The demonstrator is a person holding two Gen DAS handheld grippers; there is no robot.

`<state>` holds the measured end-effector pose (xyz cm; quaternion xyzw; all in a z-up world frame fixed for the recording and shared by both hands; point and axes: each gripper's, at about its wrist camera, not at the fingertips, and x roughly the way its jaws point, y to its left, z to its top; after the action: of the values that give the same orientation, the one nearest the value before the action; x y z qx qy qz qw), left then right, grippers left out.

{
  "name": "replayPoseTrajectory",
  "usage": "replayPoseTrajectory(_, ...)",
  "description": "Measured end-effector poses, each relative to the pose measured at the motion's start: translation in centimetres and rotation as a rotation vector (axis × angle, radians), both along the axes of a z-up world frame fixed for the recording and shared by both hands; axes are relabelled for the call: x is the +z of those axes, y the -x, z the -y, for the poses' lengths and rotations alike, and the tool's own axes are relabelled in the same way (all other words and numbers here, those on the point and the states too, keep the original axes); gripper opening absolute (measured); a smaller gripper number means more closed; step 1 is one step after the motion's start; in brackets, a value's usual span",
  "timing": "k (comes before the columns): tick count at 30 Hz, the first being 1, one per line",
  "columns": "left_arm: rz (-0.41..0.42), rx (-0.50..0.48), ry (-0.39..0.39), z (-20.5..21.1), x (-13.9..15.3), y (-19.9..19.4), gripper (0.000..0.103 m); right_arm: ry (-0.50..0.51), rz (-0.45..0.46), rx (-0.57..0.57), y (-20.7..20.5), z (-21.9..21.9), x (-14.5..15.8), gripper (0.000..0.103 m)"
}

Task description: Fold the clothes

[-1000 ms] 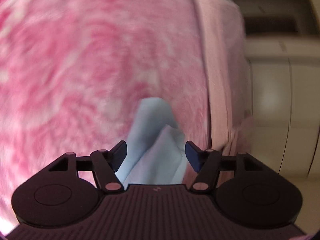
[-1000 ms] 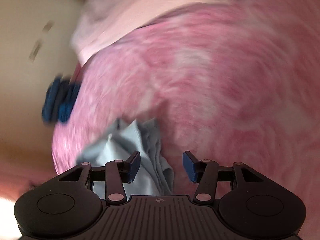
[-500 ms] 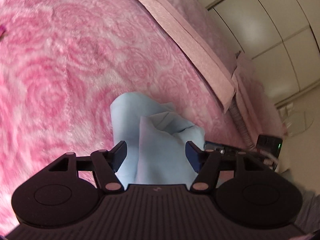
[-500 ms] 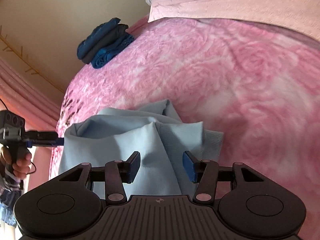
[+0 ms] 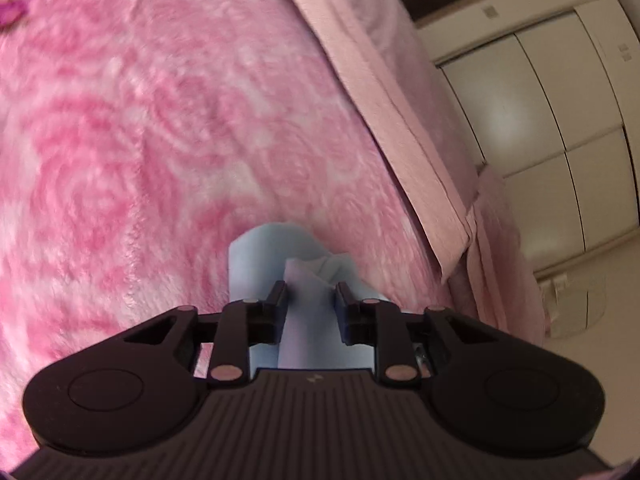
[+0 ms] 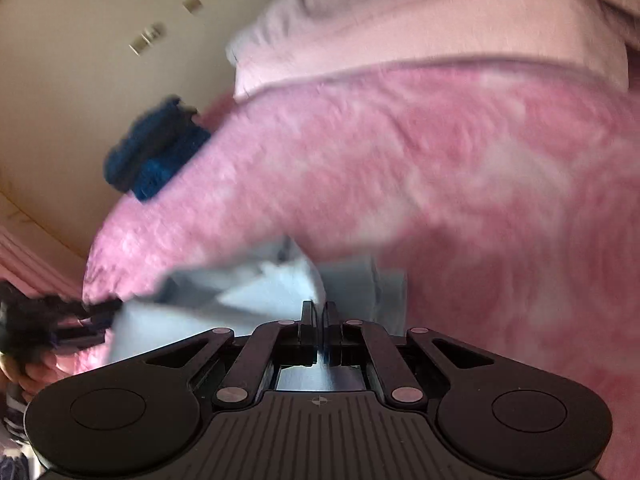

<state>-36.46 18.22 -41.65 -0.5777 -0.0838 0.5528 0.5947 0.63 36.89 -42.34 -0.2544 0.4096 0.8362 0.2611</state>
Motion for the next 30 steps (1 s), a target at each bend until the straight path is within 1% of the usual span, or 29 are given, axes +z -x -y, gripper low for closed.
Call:
replayPoseTrajectory(2,-0.01,-0.025,-0.015,-0.1,0.2,0.0,0.028,0.007,-0.033,-0.015,0.1,0.1,0.1,0.001)
replayPoseTrajectory(3,-0.028,-0.057,-0.022,-0.3,0.5,-0.2,0.023,0.004,-0.049,-0.021,0.0,0.2,0.2,0.001)
replayPoseTrajectory(4,-0.066,-0.076,-0.023,-0.5,0.8,-0.5,0.015,0.003,-0.05,-0.022,0.0,0.3,0.4,0.001)
replayPoseTrajectory(6,-0.137,-0.109,-0.028,-1.0,1.4,-0.9,0.01,-0.027,-0.054,-0.012,0.0,0.6,1.1,0.0)
replayPoseTrajectory(8,-0.175,-0.108,-0.053,-1.5,2.2,-0.9,0.009,-0.057,-0.069,-0.013,0.0,0.7,2.0,0.0)
replayPoseTrajectory(10,-0.22,-0.118,-0.084,-2.2,3.0,-0.9,0.009,-0.069,-0.108,-0.053,-0.5,0.5,2.9,0.0)
replayPoseTrajectory(11,-0.23,-0.125,-0.083,-2.6,2.9,-0.9,0.009,-0.064,-0.112,-0.068,-0.5,0.2,3.1,0.0)
replayPoseTrajectory(13,-0.248,-0.138,-0.077,-3.6,2.7,-0.8,0.009,-0.067,-0.079,-0.081,0.1,-0.1,2.7,0.0)
replayPoseTrajectory(14,-0.254,-0.142,-0.062,-4.0,2.3,-0.8,0.009,-0.051,-0.044,-0.078,0.6,-0.4,2.1,0.0)
replayPoseTrajectory(16,-0.26,-0.139,-0.045,-4.5,1.8,-0.7,0.009,-0.054,-0.033,-0.097,1.1,-0.4,1.7,0.0)
replayPoseTrajectory(17,-0.262,-0.135,-0.063,-4.5,2.0,-0.6,0.009,-0.056,-0.029,-0.106,1.3,-0.4,1.5,0.0)
replayPoseTrajectory(19,-0.277,-0.118,-0.108,-4.4,2.6,-0.4,0.009,-0.107,-0.077,-0.123,1.2,-0.1,2.7,0.0)
replayPoseTrajectory(20,-0.277,-0.105,-0.116,-4.4,2.6,-0.3,0.009,-0.098,-0.066,-0.119,1.5,-0.3,2.5,0.0)
replayPoseTrajectory(22,-0.264,-0.085,-0.075,-4.9,1.6,0.0,0.01,-0.073,-0.036,-0.108,2.0,-0.6,2.0,0.0)
replayPoseTrajectory(24,-0.275,-0.081,0.018,-5.3,-0.3,-0.2,0.011,-0.047,-0.006,-0.098,2.5,-1.0,1.5,0.0)
replayPoseTrajectory(26,-0.256,-0.049,0.04,-4.9,-0.9,-0.2,0.016,-0.022,0.024,-0.087,3.1,-1.3,1.0,0.001)
replayPoseTrajectory(27,-0.237,-0.032,0.036,-4.5,-0.5,0.0,0.017,-0.009,0.039,-0.082,3.4,-1.5,0.8,0.005)
replayPoseTrajectory(28,-0.225,-0.011,0.031,-4.0,-0.1,0.1,0.02,0.004,0.054,-0.076,3.6,-1.7,0.5,0.022)
replayPoseTrajectory(29,-0.219,0.012,0.033,-3.4,0.4,0.2,0.028,0.0,0.06,-0.079,3.4,-1.6,0.9,0.042)
replayPoseTrajectory(30,-0.21,0.03,0.035,-2.6,0.9,0.3,0.033,-0.014,0.055,-0.089,2.8,-1.3,1.5,0.048)
